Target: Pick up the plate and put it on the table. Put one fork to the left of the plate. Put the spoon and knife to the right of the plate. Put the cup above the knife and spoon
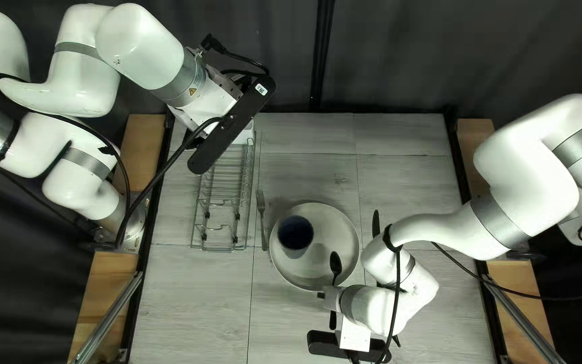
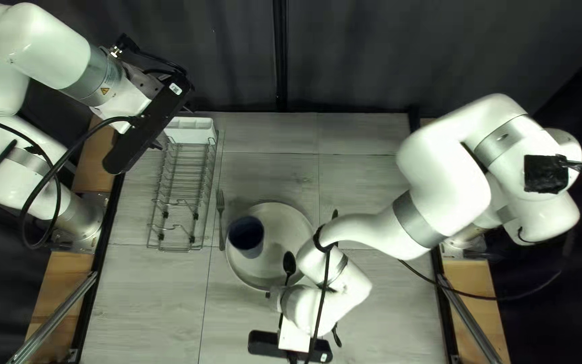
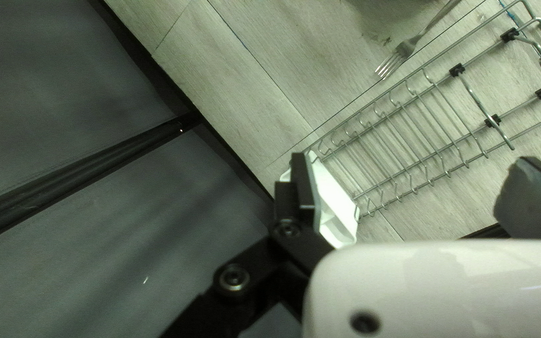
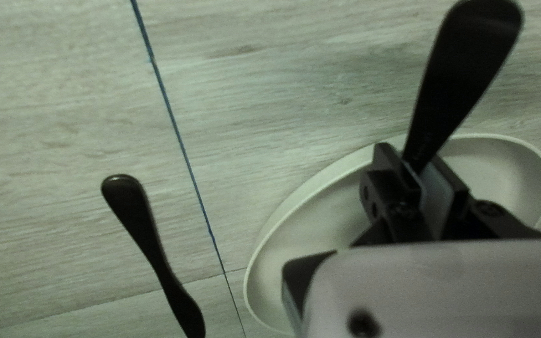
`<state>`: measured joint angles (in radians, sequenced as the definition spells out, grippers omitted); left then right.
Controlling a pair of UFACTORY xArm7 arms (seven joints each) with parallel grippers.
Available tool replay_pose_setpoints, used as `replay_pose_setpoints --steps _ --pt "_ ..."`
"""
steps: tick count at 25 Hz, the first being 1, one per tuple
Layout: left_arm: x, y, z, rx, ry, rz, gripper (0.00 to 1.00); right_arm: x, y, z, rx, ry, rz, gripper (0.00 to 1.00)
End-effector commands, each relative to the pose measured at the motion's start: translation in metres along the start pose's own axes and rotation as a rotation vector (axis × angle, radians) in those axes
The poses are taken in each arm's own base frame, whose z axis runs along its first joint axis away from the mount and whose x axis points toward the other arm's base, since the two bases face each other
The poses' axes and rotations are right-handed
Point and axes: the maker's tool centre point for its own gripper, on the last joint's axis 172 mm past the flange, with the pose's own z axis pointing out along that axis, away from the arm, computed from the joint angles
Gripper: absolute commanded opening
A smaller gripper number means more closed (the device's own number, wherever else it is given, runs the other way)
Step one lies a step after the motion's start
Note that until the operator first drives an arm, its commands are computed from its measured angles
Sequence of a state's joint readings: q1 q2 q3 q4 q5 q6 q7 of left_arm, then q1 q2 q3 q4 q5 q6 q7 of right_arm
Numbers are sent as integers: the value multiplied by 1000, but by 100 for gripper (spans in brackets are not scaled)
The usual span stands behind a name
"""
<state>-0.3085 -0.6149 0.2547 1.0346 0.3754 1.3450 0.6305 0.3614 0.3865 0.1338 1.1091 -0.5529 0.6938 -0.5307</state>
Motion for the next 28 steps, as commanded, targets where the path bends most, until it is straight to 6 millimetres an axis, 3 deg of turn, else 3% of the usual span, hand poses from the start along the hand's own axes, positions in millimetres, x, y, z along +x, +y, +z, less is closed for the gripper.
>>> replay_pose_setpoints --steps 1,3,4,5,11,14,24,28 --pt "0 0 0 0 0 0 100 2 4 -2 -28 -1 22 2" --pt "0 0 0 0 0 0 100 1 3 -1 -35 1 31 5" --pt "0 0 0 0 0 0 100 1 3 0 -37 2 32 76" --pt "0 0 0 0 0 0 100 -1 3 -1 -36 1 35 100" --pt "0 0 0 0 0 0 100 -6 -3 -34 -21 -28 27 100" --pt "0 0 0 0 0 0 100 -9 -5 -39 1 -46 1 100" --pt "0 0 0 0 0 0 100 -20 -14 -24 133 -16 -85 100" --pt "0 0 0 0 0 0 100 -14 -16 -4 185 23 -95 100"
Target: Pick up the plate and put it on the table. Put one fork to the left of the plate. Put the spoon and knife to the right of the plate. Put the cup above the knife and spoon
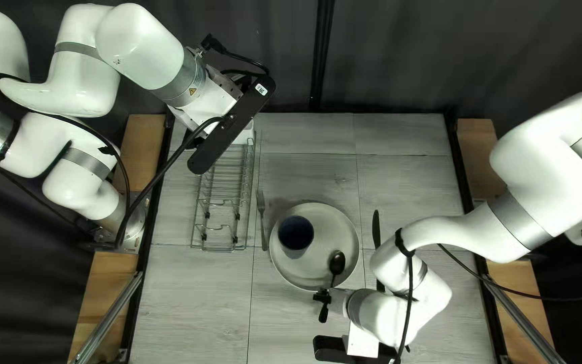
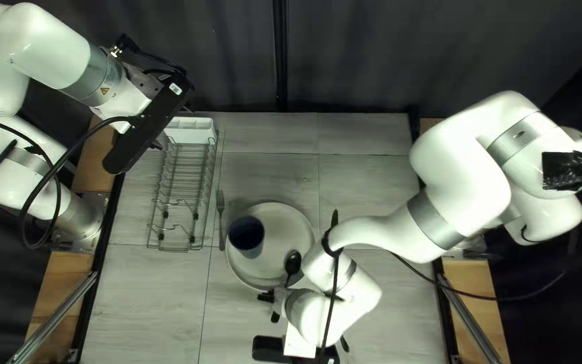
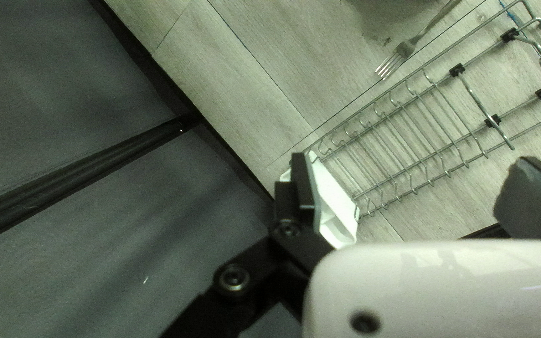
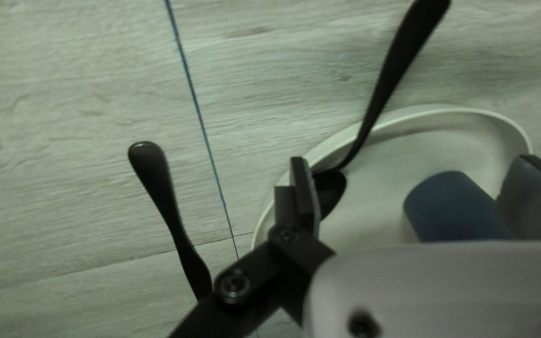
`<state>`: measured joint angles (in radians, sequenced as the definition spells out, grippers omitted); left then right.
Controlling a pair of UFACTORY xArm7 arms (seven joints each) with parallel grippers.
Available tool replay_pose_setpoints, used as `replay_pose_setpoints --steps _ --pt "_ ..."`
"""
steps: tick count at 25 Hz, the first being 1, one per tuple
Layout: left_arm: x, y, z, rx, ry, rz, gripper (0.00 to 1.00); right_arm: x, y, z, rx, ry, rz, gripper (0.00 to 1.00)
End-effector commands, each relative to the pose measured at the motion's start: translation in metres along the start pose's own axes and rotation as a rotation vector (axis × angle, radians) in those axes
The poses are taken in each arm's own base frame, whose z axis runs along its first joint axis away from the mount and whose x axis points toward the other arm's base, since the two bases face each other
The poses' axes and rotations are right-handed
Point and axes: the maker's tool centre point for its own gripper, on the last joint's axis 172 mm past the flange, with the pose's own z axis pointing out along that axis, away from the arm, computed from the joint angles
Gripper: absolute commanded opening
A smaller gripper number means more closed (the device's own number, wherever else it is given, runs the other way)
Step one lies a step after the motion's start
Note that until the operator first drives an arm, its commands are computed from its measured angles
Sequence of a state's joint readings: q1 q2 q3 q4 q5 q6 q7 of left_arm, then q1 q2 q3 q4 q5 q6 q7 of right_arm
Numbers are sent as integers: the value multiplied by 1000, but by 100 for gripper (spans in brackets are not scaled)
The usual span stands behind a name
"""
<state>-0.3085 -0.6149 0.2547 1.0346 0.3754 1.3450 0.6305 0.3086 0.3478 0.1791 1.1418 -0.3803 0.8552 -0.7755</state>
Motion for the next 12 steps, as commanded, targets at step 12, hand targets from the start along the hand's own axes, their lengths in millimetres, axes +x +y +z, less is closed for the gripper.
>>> replay_pose_setpoints --steps 12 --pt "0 0 0 0 0 0 100 31 21 39 71 74 -20 90"
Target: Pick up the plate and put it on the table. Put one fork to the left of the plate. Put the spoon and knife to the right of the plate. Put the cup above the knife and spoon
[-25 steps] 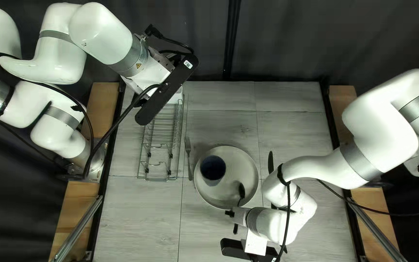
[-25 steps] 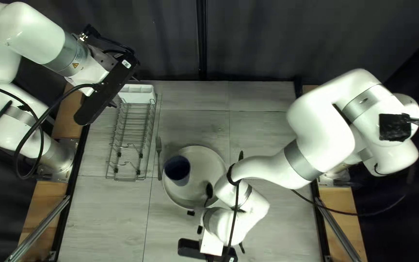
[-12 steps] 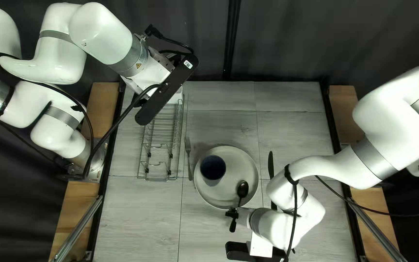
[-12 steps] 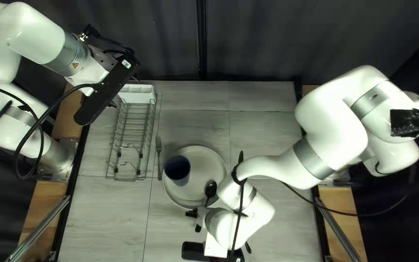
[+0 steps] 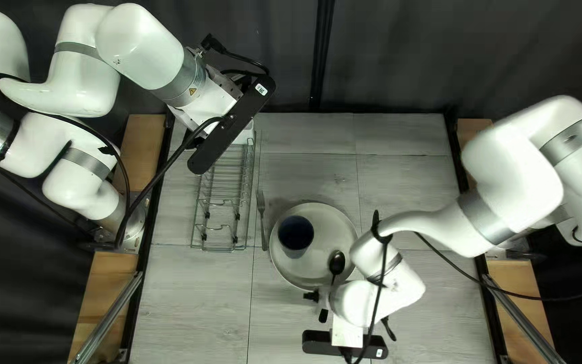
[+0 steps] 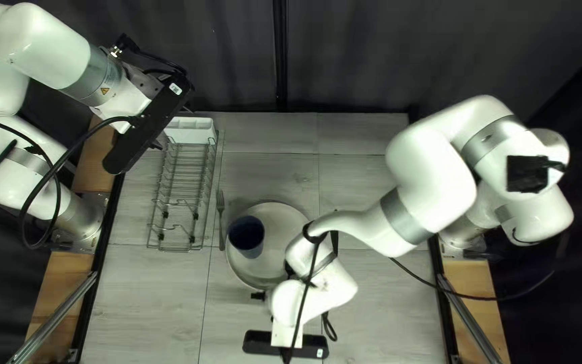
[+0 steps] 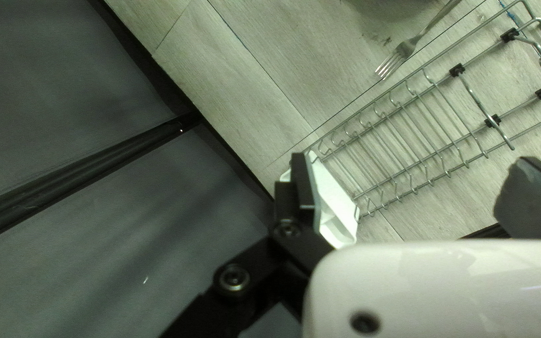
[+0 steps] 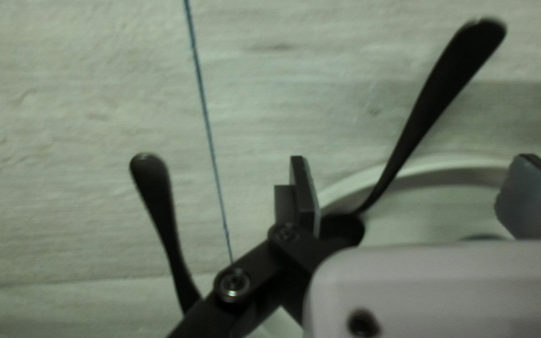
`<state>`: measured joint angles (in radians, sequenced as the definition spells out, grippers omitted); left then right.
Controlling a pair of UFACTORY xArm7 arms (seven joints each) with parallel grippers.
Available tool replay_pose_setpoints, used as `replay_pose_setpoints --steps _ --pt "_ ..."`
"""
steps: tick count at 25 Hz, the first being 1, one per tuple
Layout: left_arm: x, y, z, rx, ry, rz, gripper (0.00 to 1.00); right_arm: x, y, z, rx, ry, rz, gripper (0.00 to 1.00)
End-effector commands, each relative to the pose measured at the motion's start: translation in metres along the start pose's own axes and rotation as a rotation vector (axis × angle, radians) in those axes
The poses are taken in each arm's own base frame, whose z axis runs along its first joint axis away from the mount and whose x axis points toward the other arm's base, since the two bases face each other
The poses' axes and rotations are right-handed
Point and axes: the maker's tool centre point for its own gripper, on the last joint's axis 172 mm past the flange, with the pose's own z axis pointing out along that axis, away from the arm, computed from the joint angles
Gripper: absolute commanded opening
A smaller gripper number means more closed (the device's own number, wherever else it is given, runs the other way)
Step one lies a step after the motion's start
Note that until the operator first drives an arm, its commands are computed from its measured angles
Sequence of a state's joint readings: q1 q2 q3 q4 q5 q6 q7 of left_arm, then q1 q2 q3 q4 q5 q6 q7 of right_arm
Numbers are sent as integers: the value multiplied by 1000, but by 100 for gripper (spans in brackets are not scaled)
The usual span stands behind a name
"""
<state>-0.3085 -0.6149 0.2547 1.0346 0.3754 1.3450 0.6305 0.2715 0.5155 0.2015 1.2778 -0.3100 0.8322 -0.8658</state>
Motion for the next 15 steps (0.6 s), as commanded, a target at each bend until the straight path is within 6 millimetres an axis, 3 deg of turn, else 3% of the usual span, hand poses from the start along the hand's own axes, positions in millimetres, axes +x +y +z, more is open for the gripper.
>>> replay_pose_setpoints --steps 1,3,4,15 --pt "0 0 0 0 0 0 100 3 3 5 7 0 7 81" --pt "0 0 0 0 0 0 100 4 4 7 7 -1 14 37" --pt "0 0 0 0 0 0 100 4 4 7 8 -2 22 0" --pt "0 0 0 0 0 0 100 10 -1 -8 3 -3 71 0"
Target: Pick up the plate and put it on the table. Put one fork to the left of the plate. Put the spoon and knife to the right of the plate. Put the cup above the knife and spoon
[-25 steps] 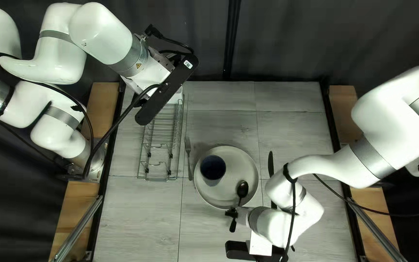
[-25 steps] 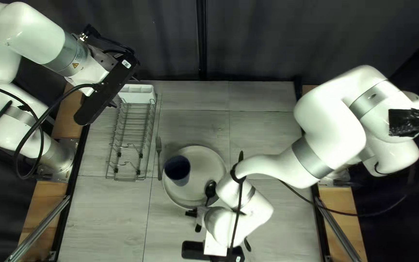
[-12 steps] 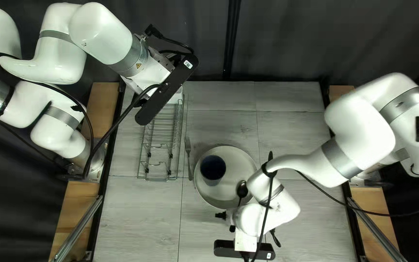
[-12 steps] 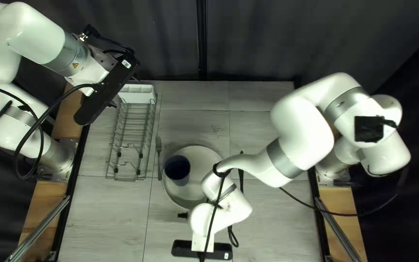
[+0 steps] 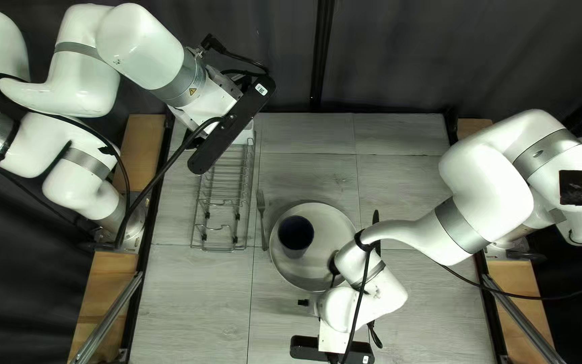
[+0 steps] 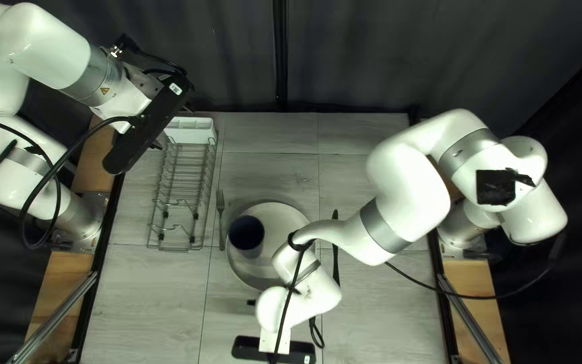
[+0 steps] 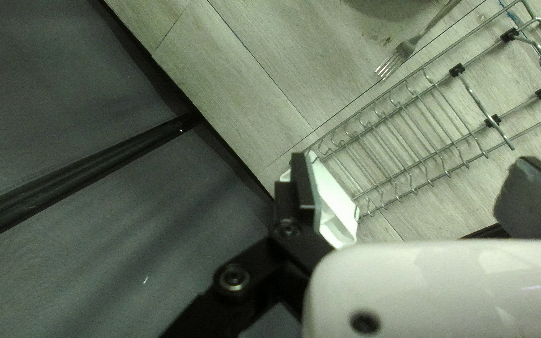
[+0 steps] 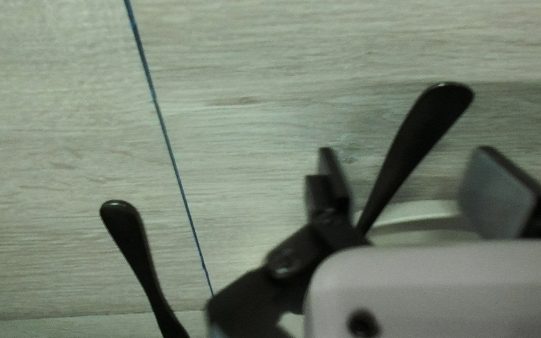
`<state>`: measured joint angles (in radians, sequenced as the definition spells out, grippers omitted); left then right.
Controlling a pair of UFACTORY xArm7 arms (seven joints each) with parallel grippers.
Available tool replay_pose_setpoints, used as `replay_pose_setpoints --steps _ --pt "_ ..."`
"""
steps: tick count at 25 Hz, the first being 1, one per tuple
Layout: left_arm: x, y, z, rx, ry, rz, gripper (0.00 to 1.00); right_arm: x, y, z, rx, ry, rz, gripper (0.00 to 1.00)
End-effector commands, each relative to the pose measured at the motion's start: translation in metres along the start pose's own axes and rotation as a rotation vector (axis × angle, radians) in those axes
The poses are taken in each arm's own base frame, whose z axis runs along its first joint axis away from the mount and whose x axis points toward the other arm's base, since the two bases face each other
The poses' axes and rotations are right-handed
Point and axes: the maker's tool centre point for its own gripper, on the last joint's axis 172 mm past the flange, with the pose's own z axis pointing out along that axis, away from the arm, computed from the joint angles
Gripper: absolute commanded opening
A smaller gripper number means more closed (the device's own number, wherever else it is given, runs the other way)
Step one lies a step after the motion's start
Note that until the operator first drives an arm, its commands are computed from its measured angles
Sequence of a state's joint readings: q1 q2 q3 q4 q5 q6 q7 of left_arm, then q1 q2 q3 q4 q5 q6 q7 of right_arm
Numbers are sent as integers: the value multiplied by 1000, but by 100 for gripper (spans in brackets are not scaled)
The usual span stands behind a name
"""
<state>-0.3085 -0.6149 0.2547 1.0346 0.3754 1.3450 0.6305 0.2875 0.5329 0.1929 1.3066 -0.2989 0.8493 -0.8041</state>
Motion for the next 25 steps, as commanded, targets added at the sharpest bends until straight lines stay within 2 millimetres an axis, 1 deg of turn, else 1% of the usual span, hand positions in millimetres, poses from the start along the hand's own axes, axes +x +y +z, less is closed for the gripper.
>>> replay_pose_setpoints --steps 1,2,3,4,6,7,8,9,13,16,18,23,25 --pt "0 0 0 0 0 0 100 6 -5 -17 -10 -6 9 0" --pt "0 0 0 0 0 0 100 6 -7 -26 -14 -12 13 0" --pt "0 0 0 0 0 0 100 6 -8 -29 -17 -15 15 0" --pt "0 0 0 0 0 0 100 7 -12 -42 -24 -23 18 0" --pt "0 0 0 0 0 0 100 6 -17 -51 -31 -34 26 1" --pt "0 0 0 0 0 0 100 7 -17 -52 -35 -40 26 1" --pt "0 0 0 0 0 0 100 7 -17 -51 -40 -46 25 94" --pt "0 0 0 0 0 0 100 9 -16 -49 -46 -53 23 100" --pt "0 0 0 0 0 0 100 12 -13 -43 -94 -96 -37 100" --pt "0 0 0 0 0 0 100 0 -17 -41 -123 -132 -117 100" --pt "0 0 0 0 0 0 100 -6 -20 -41 -131 -137 -139 100" --pt "0 0 0 0 0 0 100 -6 -20 -41 -131 -137 -139 100" --pt "0 0 0 0 0 0 100 -9 -23 -37 -134 -150 -157 100"
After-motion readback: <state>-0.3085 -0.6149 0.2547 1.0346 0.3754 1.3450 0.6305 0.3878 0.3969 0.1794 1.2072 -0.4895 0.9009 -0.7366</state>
